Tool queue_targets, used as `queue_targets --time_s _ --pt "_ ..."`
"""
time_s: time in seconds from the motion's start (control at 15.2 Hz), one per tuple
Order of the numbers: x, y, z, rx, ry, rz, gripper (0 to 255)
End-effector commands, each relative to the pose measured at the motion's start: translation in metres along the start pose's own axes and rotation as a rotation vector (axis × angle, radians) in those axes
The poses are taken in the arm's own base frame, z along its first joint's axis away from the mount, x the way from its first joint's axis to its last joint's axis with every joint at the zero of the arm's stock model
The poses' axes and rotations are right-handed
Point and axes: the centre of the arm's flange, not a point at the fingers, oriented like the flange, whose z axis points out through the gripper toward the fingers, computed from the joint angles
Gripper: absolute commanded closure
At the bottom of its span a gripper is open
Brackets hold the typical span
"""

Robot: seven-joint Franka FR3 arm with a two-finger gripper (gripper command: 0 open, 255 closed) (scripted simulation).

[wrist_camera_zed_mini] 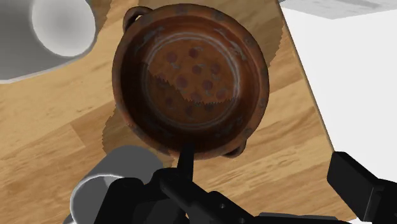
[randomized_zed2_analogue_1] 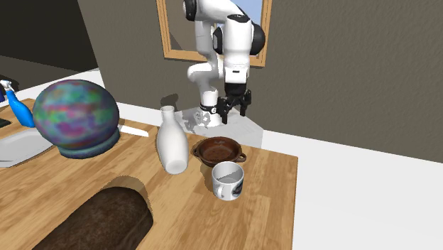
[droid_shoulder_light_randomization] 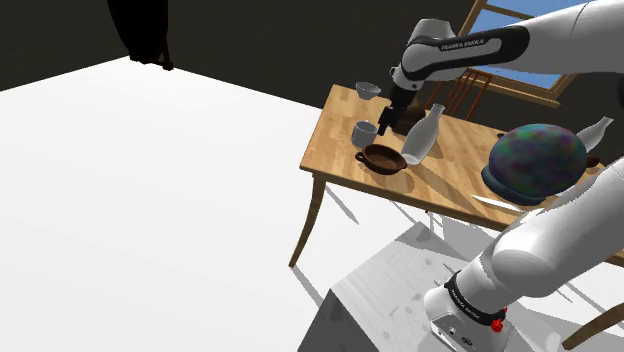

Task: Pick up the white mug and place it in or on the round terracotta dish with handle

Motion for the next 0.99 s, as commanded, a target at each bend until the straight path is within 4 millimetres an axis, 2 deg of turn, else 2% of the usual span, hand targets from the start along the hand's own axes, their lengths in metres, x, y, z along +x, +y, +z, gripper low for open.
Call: queue_targets --time_s 0.0,0.73,0.92 --pt "0.018 0.013 0.014 -0.005 0.007 -0.007 0" --pt "0.115 0.085 0.084 -0.025 0.042 -0.042 0" --pt "0.117 0.086 0.095 -0.025 0.042 -0.043 0"
